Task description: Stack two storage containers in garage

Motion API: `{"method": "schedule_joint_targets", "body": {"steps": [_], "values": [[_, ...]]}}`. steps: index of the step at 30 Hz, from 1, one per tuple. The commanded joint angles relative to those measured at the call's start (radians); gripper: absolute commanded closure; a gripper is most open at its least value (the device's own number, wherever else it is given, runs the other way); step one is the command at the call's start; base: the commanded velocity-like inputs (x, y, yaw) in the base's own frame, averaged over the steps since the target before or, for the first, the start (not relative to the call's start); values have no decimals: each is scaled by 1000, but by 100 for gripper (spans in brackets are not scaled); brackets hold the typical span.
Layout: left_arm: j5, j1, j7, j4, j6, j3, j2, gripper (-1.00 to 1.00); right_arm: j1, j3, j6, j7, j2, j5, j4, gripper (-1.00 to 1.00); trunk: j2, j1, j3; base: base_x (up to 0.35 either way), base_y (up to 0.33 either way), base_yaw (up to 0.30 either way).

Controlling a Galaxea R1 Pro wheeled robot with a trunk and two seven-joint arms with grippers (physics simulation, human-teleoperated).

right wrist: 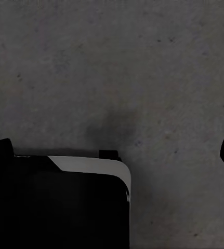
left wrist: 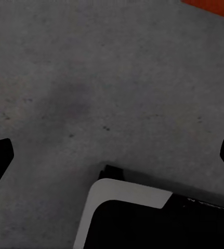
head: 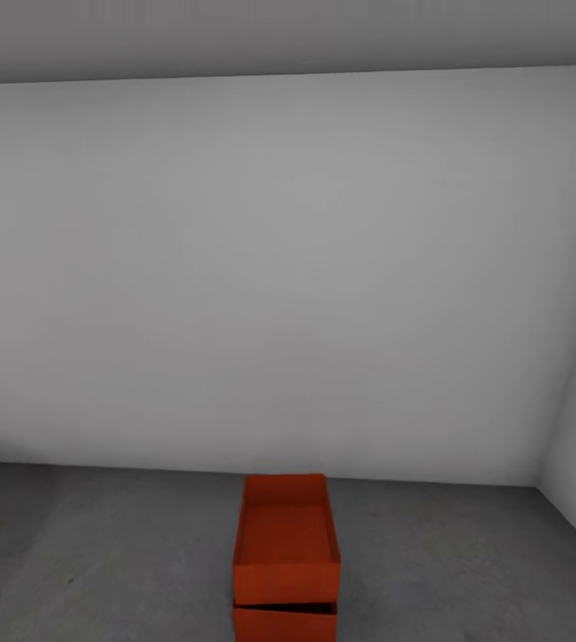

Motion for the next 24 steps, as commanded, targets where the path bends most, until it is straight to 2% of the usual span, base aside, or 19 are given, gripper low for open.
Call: {"method": "schedule_joint_targets", "body": {"steps": [1, 16, 21, 24], "values": [[11, 0, -1, 1, -3, -8, 0, -100, -1, -8, -5, -5, 0, 10, 3, -100, 0, 0, 1, 0, 0, 0], [20, 0, 5, 9, -2, -5, -6, -100, -1, -11, -4, -7, -12, 6, 3, -100, 0, 0, 20, 0, 0, 0], [23, 0, 5, 13, 5, -4, -18, -100, -1, -12, -4, -6, -15, 5, 3, -100, 0, 0, 24, 0, 0, 0], [23, 0, 5, 13, 8, -4, -32, -100, -1, -13, -5, -6, -30, 5, 3, -100, 0, 0, 26, 0, 0, 0]]}}
